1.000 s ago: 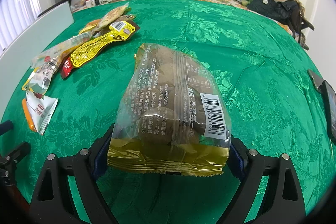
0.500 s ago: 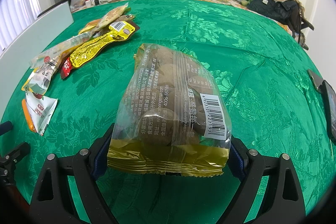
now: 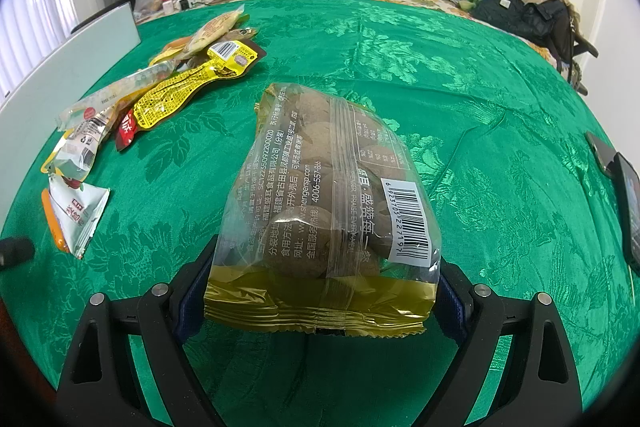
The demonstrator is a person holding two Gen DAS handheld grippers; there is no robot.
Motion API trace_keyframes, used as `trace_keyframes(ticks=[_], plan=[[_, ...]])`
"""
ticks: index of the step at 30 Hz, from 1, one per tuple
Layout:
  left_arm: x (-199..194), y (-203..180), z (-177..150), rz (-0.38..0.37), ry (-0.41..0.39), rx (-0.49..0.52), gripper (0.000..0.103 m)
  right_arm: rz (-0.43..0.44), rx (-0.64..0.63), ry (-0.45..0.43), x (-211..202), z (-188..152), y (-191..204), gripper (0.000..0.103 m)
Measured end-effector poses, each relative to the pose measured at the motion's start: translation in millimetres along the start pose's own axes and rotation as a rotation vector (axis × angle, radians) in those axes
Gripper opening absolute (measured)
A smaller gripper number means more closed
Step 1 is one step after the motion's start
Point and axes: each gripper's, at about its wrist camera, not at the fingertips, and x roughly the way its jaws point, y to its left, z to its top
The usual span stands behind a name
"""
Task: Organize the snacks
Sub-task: 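Grasp the orange sausage stick with the left tool while the right tool holds the bag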
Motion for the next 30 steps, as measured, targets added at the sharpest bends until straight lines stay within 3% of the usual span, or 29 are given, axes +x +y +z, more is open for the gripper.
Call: trace_keyframes(ticks=[7, 13, 22, 23, 25, 26, 28, 30], plan=[[16.8, -12.8, 20.9, 0.088, -0.022, -0.015, 0.103, 0.000, 0.000, 0.000, 0.5, 0.2, -0.2, 0.093], [30.1, -21.6, 26.2, 0.162, 0.033, 0.155, 0.103, 0.000, 0.000, -0.001, 0.7, 0.1, -0.3, 0.093], [19.3, -9.3, 19.7, 0.183, 0.103, 0.254, 0.100, 0.000, 0.000, -0.001, 0.5, -0.1, -0.2, 0.093], [16.7, -11.3, 17.2, 0.184, 0.098, 0.281, 0.097, 0.000, 0.000, -0.001, 0.1, -0.3, -0.1, 0.093], [11.0, -18.4, 12.5, 0.138, 0.087, 0.338, 0.070, 0.000, 0.000, -0.001, 0.4, -0.1, -0.2, 0.093], [9.0, -23.1, 10.9, 0.109, 0.090, 0.369, 0.062, 0.000, 0.000, -0.001, 0.0, -0.4, -0.1, 0.093], [6.4, -30.4, 8.8, 0.055, 0.109, 0.415, 0.027, 0.000, 0.000, -0.001, -0.1, -0.5, -0.1, 0.093], [3.7, -34.2, 6.4, 0.051, 0.119, 0.444, 0.015, 0.001, 0.001, -0.001, -0.2, -0.6, 0.0, 0.093]])
